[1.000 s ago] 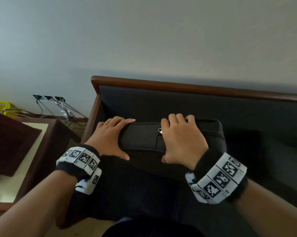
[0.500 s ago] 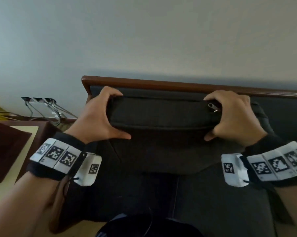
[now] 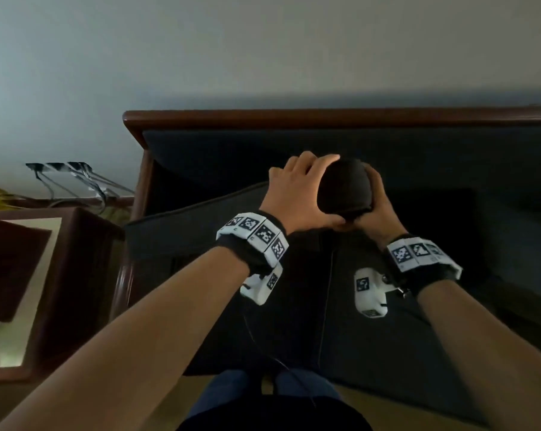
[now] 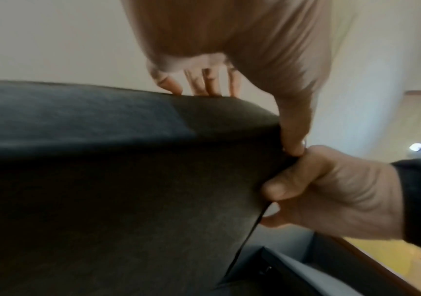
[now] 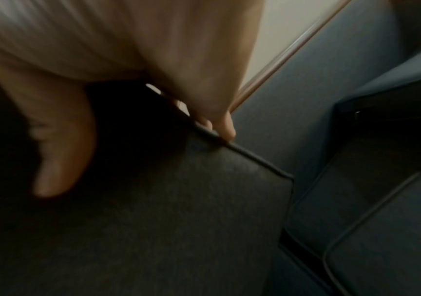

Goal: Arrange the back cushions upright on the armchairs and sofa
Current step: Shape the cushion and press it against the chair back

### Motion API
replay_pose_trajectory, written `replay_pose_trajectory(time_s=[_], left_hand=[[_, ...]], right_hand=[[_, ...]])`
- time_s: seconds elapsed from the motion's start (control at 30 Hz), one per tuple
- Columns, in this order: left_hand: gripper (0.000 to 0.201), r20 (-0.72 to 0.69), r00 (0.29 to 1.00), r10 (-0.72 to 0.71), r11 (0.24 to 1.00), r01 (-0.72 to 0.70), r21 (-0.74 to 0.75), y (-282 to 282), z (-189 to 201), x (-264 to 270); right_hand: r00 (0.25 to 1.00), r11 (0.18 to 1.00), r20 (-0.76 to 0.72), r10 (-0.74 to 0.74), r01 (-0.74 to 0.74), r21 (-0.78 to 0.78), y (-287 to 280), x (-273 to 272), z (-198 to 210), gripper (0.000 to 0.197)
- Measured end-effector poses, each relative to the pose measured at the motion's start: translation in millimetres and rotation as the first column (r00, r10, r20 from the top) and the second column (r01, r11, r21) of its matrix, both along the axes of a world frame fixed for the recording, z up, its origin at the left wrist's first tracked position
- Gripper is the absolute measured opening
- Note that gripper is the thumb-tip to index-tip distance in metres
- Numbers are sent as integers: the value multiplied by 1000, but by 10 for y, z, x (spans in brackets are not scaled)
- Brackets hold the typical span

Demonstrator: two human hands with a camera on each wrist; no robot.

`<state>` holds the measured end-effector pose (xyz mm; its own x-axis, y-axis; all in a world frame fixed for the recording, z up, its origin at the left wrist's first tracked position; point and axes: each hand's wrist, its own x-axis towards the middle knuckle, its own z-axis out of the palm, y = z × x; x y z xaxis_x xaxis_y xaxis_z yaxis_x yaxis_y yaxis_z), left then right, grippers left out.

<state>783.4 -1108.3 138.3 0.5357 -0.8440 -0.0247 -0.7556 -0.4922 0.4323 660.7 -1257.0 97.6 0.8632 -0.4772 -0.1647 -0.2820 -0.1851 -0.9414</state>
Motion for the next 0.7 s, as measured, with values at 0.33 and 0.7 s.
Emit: replay_pose_trajectory(time_s=[0.33, 0.7], left_hand=[[111, 232, 966, 116, 899, -202, 389, 1426, -939, 577], [101, 118, 965, 235, 902, -262, 342, 1496, -955, 781]], right_hand=[[740, 713, -655, 156, -543, -444, 5, 109, -316, 134], [776, 320, -625, -76, -575, -753, -302, 268, -573, 95]])
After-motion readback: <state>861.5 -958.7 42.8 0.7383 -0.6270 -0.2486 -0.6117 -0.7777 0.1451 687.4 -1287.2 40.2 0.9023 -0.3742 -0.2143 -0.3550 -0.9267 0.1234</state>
